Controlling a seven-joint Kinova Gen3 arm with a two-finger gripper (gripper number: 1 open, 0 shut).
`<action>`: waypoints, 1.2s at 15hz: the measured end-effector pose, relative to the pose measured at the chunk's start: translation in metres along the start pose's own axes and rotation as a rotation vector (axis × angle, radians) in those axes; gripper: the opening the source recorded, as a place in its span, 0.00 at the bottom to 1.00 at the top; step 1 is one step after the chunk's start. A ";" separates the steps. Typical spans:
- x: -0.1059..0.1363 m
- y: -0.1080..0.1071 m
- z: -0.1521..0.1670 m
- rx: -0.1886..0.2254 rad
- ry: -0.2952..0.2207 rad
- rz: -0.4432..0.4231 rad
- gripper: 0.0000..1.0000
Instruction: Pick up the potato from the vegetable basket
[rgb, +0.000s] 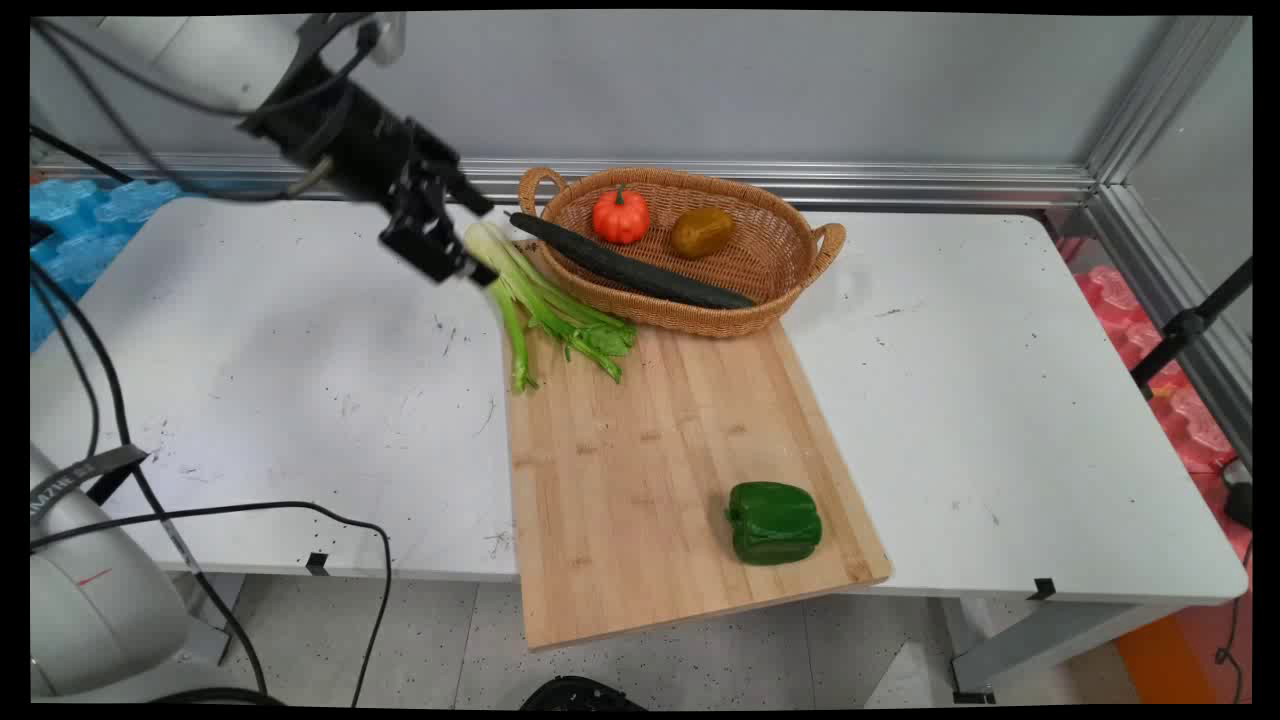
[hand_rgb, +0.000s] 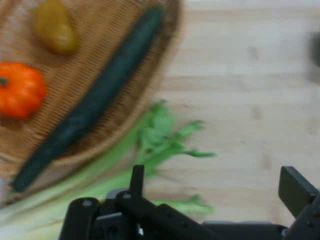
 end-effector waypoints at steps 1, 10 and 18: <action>0.002 -0.009 0.001 0.019 0.010 -0.010 1.00; 0.040 -0.080 0.056 0.126 0.085 -0.121 1.00; 0.082 -0.123 0.146 0.104 0.088 -0.199 1.00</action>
